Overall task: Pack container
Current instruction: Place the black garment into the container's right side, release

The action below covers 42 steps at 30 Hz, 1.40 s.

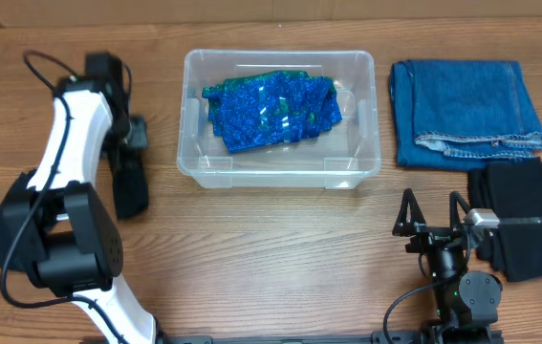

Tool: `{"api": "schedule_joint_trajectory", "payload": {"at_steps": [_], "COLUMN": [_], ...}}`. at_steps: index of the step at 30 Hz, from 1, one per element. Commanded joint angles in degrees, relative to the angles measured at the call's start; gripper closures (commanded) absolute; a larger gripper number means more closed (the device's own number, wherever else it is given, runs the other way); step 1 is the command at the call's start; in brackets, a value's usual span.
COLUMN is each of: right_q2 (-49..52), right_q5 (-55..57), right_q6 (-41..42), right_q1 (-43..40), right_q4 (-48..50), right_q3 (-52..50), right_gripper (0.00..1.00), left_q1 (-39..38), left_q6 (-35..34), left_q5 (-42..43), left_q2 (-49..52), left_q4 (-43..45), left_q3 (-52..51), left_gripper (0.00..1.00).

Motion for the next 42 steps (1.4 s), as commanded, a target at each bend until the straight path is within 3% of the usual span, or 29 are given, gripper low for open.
{"api": "schedule_joint_trajectory", "payload": {"at_steps": [1, 5, 8, 15, 19, 24, 30, 31, 33, 35, 36, 42], "right_q2": [-0.5, -0.5, -0.5, -0.5, -0.5, -0.5, -0.5, -0.5, -0.5, -0.5, -0.5, -0.5], "right_q5": [0.0, 0.0, 0.0, 0.0, 0.0, 0.0, 0.0, 0.0, 0.0, 0.0, 0.0, 0.0], "right_q6": [-0.2, -0.2, -0.2, -0.2, -0.2, -0.2, -0.2, -0.2, -0.2, -0.2, -0.2, -0.2], "right_q1": [0.2, 0.2, 0.2, 0.2, 0.2, 0.2, 0.2, 0.2, 0.2, 0.2, 0.2, 0.2], "right_q4": [0.4, 0.4, 0.4, 0.4, 0.4, 0.4, 0.4, 0.4, 0.4, 0.4, 0.4, 0.4], "right_q3": [-0.6, -0.6, -0.6, -0.6, -0.6, -0.6, -0.6, -0.6, -0.6, -0.6, -0.6, -0.6], "right_gripper": [0.00, 0.00, 0.00, 0.00, 0.00, 0.00, 0.00, 0.00, 0.00, 0.00, 0.00, 0.00], "left_q1": [-0.5, -3.5, -8.7, -29.7, -38.9, -42.9, -44.1, -44.1, -44.0, -43.8, -43.7, -43.4], "left_q6": [0.8, 0.5, -1.6, -13.6, -23.0, -33.7, -35.9, -35.9, -35.9, -34.5, -33.5, -24.9], "left_q5": [8.9, 11.6, 14.5, 14.3, 14.3, 15.3, 16.5, 16.5, 16.6, 18.2, 19.3, 23.8], "left_q2": [-4.7, -5.8, -5.8, -0.5, 8.8, 19.2, 25.2, 25.3, 25.3, 25.3, 25.3, 25.2], "left_q4": [-9.1, -17.9, -17.8, -2.7, 8.2, 15.2, 16.5, 16.5, 16.9, 18.0, 18.5, 15.0], "left_q3": [18.6, 34.3, 38.4, 37.9, 37.9, 37.9, 37.9, 37.9, 38.0, 38.1, 38.1, 45.2], "left_gripper": [0.96, 0.96, 0.96, 0.96, 0.96, 0.96, 0.96, 0.81, 0.31, 0.08, 0.01, 0.00]}}
